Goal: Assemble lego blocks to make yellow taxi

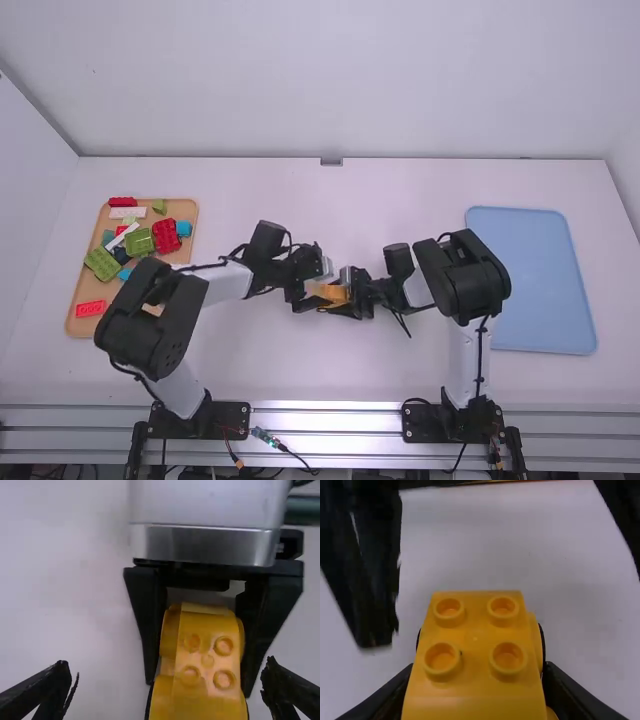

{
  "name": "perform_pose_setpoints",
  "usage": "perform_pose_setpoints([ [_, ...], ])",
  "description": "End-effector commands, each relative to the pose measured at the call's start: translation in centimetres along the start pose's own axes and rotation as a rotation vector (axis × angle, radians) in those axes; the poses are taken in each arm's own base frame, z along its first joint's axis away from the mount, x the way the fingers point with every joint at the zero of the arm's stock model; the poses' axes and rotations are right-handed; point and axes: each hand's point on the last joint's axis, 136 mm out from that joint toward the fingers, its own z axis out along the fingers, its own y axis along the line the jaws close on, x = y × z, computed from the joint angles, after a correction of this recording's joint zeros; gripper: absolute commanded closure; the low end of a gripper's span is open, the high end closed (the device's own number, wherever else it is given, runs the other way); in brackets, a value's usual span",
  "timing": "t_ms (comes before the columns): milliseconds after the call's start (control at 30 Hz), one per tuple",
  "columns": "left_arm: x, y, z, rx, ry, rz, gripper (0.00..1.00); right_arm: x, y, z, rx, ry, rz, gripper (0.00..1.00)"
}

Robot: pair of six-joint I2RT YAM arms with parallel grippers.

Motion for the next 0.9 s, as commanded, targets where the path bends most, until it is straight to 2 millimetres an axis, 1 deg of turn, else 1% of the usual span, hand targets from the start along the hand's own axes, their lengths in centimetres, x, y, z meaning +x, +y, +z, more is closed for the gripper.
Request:
perform_pose_setpoints([
  [0,-1.8,0.3,-3.1,0.016,-0.123,0.021,0.01,0.8,-0.2,0.0,0.010,0.021,0.030,0.47],
  [33,-1.9,0.8,-4.6,0.008,-0.155,0.015,0.01,0.8,-0.2,0.0,0.010,0.021,0.029,0.46],
  [67,-1.9,1.1,-5.7,0.004,-0.182,0.013,0.01,0.8,-0.1,0.1,0.008,0.021,0.026,0.45],
  [167,-1.4,1.4,-8.7,-0.008,-0.261,0.008,0.01,0.8,-0.2,0.0,0.011,0.021,0.026,0.45],
  [200,-1.1,1.4,-9.4,-0.012,-0.282,0.006,0.01,0.8,-0.2,0.1,0.010,0.021,0.025,0.45],
  [267,-0.6,1.4,-10.9,-0.028,-0.332,0.005,0.01,0.7,-0.1,0.1,0.009,0.019,0.021,0.47],
  [300,-0.1,1.3,-11.7,-0.040,-0.361,0.000,0.01,0.7,-0.3,0.1,0.013,0.017,0.022,0.50],
  [333,0.4,1.2,-12.5,-0.057,-0.390,-0.006,0.01,0.6,-0.5,0.0,0.020,0.013,0.034,0.51],
  [400,1.1,1.1,-13.0,-0.075,-0.403,-0.018,0.01,0.3,-0.8,0.0,0.028,0.007,0.045,0.51],
  [467,2.0,0.9,-13.1,-0.099,-0.396,-0.037,0.01,-0.2,-1.8,-0.6,0.065,0.000,0.079,0.51],
  [500,2.0,0.9,-13.1,-0.099,-0.396,-0.037,0.01,-0.2,-1.8,-0.6,0.065,0.000,0.079,0.51],
  [600,2.8,0.7,-12.4,-0.118,-0.381,-0.060,0.01,-0.6,-4.2,-2.9,0.189,0.059,0.154,0.55],
  [633,2.8,0.7,-12.3,-0.121,-0.380,-0.061,0.01,-0.6,-4.4,-3.2,0.203,0.071,0.160,0.56],
  [667,2.9,0.8,-12.2,-0.130,-0.381,-0.066,0.01,-0.5,-4.9,-4.0,0.240,0.103,0.177,0.57],
  [700,2.8,0.9,-12.1,-0.141,-0.390,-0.071,0.01,-0.3,-5.6,-5.3,0.304,0.163,0.209,0.59],
  [767,2.7,1.0,-12.2,-0.156,-0.402,-0.073,0.01,0.1,-6.3,-7.3,0.390,0.244,0.247,0.60],
  [800,2.6,1.1,-12.3,-0.167,-0.410,-0.071,0.01,0.3,-6.8,-8.8,0.452,0.298,0.268,0.61],
  [833,2.6,1.1,-12.3,-0.173,-0.415,-0.070,0.01,0.4,-7.1,-9.9,0.491,0.331,0.283,0.62],
  [867,2.5,1.2,-12.5,-0.186,-0.424,-0.069,0.01,0.6,-7.5,-11.9,0.562,0.383,0.304,0.64],
])
